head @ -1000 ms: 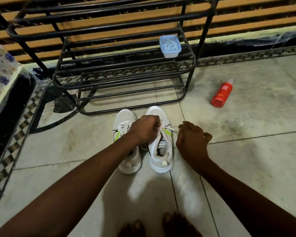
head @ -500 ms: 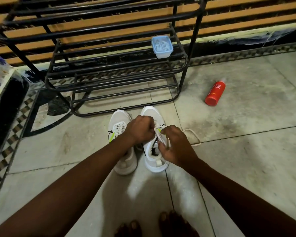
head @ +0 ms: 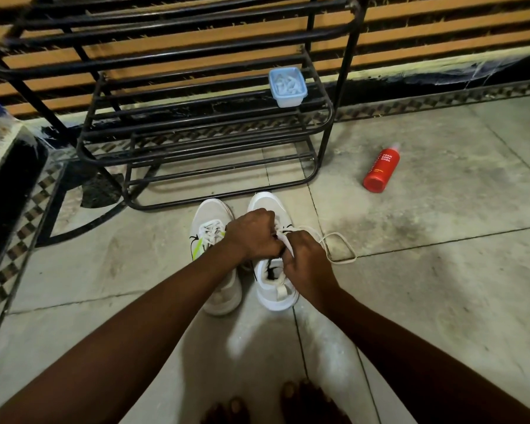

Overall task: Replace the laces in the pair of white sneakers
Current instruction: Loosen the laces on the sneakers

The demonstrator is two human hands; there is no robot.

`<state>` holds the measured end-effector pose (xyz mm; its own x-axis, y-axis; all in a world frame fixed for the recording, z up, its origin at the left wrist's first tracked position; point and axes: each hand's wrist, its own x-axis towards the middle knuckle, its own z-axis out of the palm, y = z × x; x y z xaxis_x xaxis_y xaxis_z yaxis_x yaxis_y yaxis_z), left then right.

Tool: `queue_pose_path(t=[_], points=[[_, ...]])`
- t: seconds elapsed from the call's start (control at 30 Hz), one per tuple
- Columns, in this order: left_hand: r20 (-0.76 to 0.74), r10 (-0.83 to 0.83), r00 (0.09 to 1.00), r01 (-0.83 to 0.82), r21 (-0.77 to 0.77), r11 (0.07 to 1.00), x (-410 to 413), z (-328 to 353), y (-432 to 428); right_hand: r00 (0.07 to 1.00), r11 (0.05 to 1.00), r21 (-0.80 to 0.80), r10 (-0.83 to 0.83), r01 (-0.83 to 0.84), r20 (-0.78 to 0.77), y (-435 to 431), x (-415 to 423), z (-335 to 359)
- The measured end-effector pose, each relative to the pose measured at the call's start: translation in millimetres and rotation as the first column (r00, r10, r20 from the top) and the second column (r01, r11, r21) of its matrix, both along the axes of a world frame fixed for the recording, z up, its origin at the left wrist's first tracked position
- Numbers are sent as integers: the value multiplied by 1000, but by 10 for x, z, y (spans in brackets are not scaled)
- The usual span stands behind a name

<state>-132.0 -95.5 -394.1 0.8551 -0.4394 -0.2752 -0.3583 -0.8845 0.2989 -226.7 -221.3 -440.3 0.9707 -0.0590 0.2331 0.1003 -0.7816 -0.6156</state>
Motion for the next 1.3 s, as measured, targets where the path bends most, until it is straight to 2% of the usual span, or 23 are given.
queue_pose_path(t=[0.2, 0.33, 0.4, 0.5, 0.57, 0.63, 0.73, 0.77, 0.9, 1.0, 1.07, 1.1, 1.13, 1.2, 1.23, 1.27, 1.3], points=[[160, -99, 982, 93, 45, 995, 8, -118, -4, 999, 999, -15, -28, 28, 28, 43, -37, 13], [177, -162, 971, 154, 58, 986, 20, -107, 17, 1000, 1000, -9, -26, 26, 14, 57, -47, -23], [167, -137, 976, 138, 4, 990, 30, -108, 50, 999, 999, 1, -42, 42, 10, 53, -56, -50], [124, 54, 991, -33, -162, 986, 70, -138, 128, 999, 999, 10, -33, 33, -4, 60, -66, -48], [38, 288, 957, -259, -334, 906, 114, -186, 187, 1000, 1000, 6, -25, 25, -8, 66, -56, -52], [-76, 433, 898, -422, -428, 799, 134, -205, 218, 999, 1000, -2, -29, 29, -19, 68, -52, -58], [-279, 414, 866, -499, -528, 687, 131, -135, 211, 999, 999, -7, -38, 38, -27, 76, -57, -76], [-322, 381, 867, -498, -542, 677, 138, -105, 213, 999, 999, -7, -40, 40, -28, 78, -60, -80], [-236, 171, 957, -259, -418, 871, 134, -61, 206, 998, 998, -32, -54, 53, -45, 98, -60, -88], [-185, 227, 956, -282, -378, 882, 114, -105, 190, 996, 994, -93, -70, 65, -52, 105, -69, -87], [-209, 268, 940, -331, -385, 862, 117, -127, 180, 995, 990, -115, -83, 76, -55, 107, -79, -79], [-273, 298, 915, -391, -412, 823, 117, -127, 172, 995, 989, -120, -88, 81, -55, 106, -84, -76], [-389, 330, 860, -491, -460, 739, 116, -113, 161, 994, 989, -124, -93, 85, -55, 103, -88, -73], [-645, 352, 678, -727, -521, 447, 119, -43, 138, 994, 988, -131, -91, 83, -58, 96, -96, -62], [-718, 345, 605, -794, -513, 326, 143, -24, 153, 994, 988, -135, -89, 81, -60, 95, -94, -58], [-753, 330, 569, -821, -503, 269, 162, -7, 174, 994, 987, -142, -89, 80, -63, 97, -97, -56], [-752, 325, 574, -818, -507, 271, 168, 17, 190, 994, 986, -150, -90, 80, -62, 100, -98, -53]])
